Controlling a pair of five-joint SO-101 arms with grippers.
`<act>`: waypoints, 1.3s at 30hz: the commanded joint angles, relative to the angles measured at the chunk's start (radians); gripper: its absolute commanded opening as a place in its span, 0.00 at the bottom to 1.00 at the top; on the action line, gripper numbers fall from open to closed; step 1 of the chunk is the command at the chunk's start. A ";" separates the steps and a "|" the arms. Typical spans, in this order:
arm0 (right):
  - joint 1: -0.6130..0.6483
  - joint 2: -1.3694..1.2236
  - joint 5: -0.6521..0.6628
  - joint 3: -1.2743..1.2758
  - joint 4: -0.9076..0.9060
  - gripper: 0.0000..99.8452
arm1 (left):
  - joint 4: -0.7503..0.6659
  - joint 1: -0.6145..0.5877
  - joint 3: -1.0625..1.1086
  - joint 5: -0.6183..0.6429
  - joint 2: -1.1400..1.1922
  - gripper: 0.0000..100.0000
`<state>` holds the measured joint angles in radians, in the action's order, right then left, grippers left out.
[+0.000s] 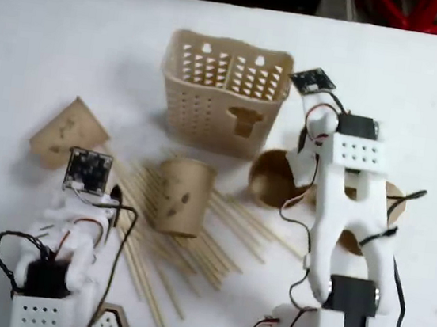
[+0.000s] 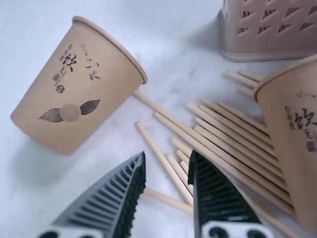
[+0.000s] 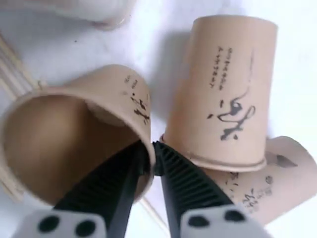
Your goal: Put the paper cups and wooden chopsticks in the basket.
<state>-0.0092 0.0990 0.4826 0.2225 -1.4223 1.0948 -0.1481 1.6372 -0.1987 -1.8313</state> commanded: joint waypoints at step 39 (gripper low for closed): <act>0.252 0.433 -0.215 -0.790 -0.226 0.02 | -0.034 -0.008 -0.011 -0.011 0.008 0.16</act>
<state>0.1841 0.6084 0.3199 -0.4818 -1.6771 1.0948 -0.1481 1.6372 -0.1987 -1.8313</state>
